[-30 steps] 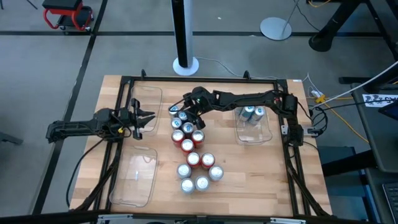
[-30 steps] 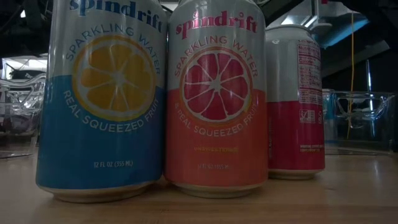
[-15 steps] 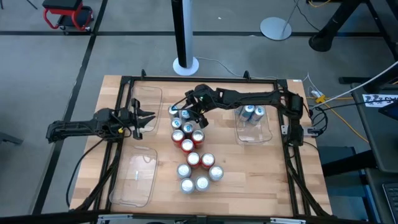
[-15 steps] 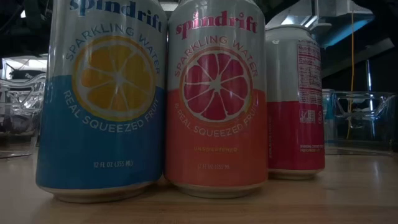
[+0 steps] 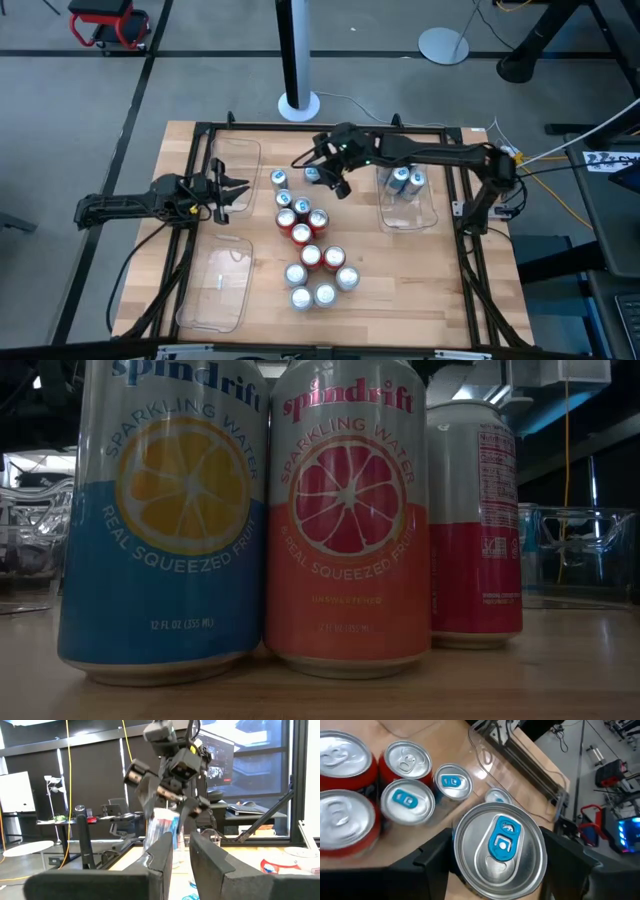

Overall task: Sort soda cans
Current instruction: Put the blue soda can into the middle right transparent bin

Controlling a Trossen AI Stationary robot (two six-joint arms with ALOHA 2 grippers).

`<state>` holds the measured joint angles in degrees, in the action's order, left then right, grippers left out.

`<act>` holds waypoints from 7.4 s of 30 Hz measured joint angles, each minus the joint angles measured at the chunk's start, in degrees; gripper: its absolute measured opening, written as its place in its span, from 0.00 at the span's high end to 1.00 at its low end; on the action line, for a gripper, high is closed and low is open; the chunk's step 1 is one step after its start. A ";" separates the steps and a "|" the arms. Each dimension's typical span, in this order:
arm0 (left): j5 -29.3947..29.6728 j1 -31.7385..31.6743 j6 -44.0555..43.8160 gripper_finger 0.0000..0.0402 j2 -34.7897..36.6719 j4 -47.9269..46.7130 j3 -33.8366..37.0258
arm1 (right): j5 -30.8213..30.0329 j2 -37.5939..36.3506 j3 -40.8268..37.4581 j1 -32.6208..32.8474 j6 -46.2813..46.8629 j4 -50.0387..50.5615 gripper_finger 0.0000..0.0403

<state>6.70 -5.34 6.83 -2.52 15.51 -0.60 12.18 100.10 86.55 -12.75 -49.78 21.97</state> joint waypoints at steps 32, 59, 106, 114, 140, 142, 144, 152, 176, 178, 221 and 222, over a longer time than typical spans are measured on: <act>0.00 0.00 -0.37 0.85 0.02 -0.11 0.01 | -27.24 -22.32 0.03 11.00 8.72 35.10 0.38; 0.00 0.00 -1.95 0.85 0.01 -0.19 0.01 | -48.63 -26.54 -7.51 37.68 47.30 60.94 0.39; -0.02 -0.01 -1.95 0.85 0.01 0.07 0.01 | -53.31 -51.62 -51.95 38.23 58.80 30.44 0.37; -0.01 0.00 -1.97 0.85 0.02 0.07 0.02 | -53.85 -51.61 -51.94 38.23 58.82 30.56 0.25; -0.02 -0.02 -1.97 0.85 0.02 0.04 0.01 | -49.93 -52.01 -39.60 38.23 54.14 37.36 0.23; -0.02 -0.02 -2.01 0.85 0.00 0.04 0.00 | -50.47 -51.63 -37.94 38.23 51.65 35.61 0.22; -0.02 -0.02 -2.08 0.85 0.02 0.04 0.01 | -51.78 -51.31 -37.19 38.23 48.11 32.21 0.22; -0.02 0.00 -2.01 0.85 0.02 0.07 0.01 | -53.35 -47.73 -37.06 38.21 31.45 15.74 0.22; -0.01 -0.01 -1.62 0.85 0.02 0.04 0.01 | -21.41 -26.43 -37.12 17.36 3.28 -21.21 0.22; -0.02 -0.02 -1.21 0.85 0.00 0.01 0.00 | -18.28 -25.11 -37.12 15.97 4.58 -23.95 0.22; 0.00 0.00 -1.05 0.85 0.00 0.07 0.02 | 8.49 7.65 -13.95 5.04 25.42 -28.73 0.22; -0.01 -0.02 -1.02 0.85 0.02 0.07 0.02 | 8.84 7.95 -13.96 5.03 25.61 -28.74 0.22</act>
<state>6.69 -5.36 5.81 -2.51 15.57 -0.58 21.02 108.04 72.60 -7.72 -24.17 -6.76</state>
